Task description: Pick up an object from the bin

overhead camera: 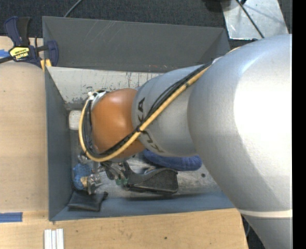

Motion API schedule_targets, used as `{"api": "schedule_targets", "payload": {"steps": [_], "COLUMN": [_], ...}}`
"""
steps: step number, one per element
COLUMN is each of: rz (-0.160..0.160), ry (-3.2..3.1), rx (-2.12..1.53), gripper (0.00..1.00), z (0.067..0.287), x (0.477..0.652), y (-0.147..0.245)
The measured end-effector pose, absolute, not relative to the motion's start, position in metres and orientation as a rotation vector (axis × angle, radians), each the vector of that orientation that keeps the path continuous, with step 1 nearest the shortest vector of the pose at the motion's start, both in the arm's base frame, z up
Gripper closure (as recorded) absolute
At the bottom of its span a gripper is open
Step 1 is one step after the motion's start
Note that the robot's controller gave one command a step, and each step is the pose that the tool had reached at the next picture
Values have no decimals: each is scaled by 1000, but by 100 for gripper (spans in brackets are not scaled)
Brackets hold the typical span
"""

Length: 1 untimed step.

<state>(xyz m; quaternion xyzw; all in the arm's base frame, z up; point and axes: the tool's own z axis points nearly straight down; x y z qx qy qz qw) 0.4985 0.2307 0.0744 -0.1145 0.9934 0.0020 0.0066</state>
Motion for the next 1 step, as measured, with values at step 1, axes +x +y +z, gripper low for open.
{"api": "schedule_targets", "payload": {"steps": [1], "rz": [2], "ry": [2998], "rx": [-907], "gripper": [100], "z": [192], "x": [499], "y": [235]}}
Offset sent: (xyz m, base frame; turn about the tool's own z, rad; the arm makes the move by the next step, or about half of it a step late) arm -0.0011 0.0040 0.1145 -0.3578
